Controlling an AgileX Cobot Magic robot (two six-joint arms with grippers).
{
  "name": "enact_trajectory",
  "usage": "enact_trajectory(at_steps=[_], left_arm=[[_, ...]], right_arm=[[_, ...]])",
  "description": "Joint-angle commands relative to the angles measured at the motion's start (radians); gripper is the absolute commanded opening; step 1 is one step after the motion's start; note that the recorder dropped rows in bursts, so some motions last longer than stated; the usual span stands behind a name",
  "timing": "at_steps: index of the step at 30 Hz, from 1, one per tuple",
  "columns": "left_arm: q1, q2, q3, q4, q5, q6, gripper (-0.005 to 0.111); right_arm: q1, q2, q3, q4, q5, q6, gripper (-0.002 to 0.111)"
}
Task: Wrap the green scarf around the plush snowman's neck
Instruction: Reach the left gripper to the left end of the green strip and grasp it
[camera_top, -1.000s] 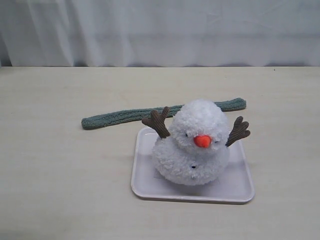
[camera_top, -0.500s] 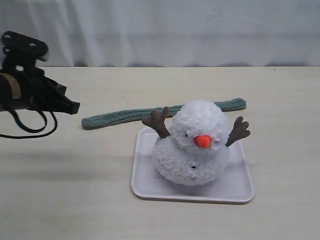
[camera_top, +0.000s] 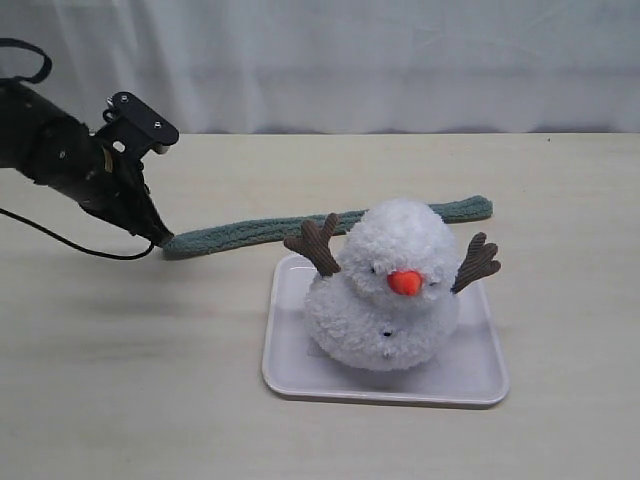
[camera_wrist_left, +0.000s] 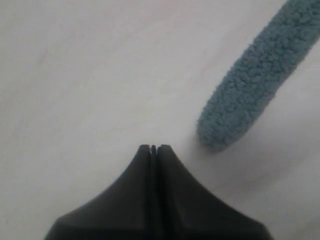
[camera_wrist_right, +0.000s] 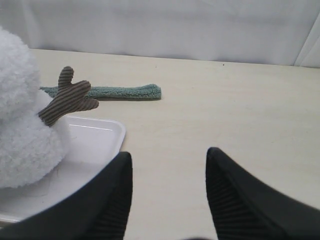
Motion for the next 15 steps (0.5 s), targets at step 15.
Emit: enact_trajectory(at_steps=[15], left_arm=[[-0.006, 0.071, -0.107, -0.872, 0.252, 1.124, 0.040]], right_arm=[[-0.004, -0.005, 0.002, 0.006, -0.005, 0.001, 0.045]])
